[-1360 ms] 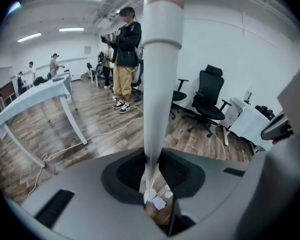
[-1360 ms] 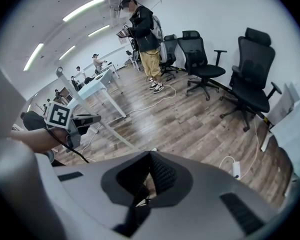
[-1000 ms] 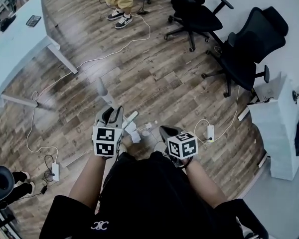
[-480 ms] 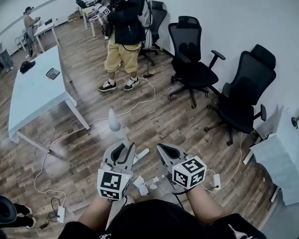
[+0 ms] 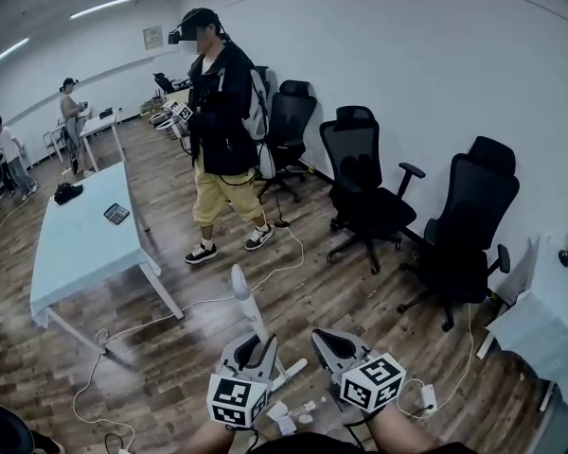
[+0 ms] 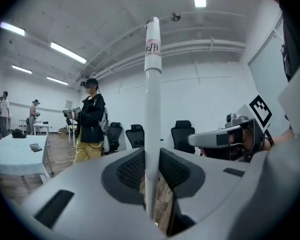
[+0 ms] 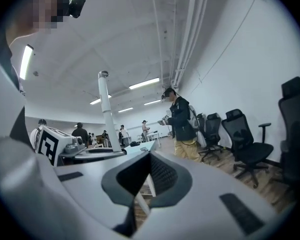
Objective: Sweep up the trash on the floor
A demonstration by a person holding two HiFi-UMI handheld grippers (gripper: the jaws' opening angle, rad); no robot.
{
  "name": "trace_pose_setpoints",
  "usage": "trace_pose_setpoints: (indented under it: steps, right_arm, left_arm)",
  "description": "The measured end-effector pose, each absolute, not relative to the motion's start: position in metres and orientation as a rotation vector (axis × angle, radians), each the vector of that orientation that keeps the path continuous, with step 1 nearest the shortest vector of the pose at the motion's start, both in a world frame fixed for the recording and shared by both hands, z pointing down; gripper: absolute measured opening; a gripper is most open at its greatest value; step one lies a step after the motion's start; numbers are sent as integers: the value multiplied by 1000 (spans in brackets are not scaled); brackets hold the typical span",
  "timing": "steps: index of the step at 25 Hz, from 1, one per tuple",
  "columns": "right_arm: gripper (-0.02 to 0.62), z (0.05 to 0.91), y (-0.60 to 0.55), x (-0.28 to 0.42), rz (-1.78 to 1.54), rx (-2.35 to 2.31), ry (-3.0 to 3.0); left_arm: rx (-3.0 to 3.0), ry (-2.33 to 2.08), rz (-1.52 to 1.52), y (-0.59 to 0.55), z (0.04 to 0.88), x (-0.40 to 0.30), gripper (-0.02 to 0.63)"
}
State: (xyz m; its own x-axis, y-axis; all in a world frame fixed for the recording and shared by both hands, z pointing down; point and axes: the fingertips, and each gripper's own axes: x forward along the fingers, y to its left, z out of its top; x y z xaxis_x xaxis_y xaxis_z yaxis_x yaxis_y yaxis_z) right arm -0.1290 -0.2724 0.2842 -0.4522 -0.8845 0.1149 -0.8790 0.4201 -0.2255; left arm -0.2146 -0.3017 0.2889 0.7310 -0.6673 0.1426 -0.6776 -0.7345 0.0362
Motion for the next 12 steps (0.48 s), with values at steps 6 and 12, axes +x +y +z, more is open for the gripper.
trace_pose_setpoints:
  steps: [6, 12]
  right_arm:
    - [14, 290, -269, -118, -418, -1656, 2606]
    - [14, 294, -267, -114, -447, -1650, 2603]
  left_arm:
    - [2831, -1075, 174, -299, 297, -205, 84]
    - [2827, -1063, 152, -299, 294, -201, 84]
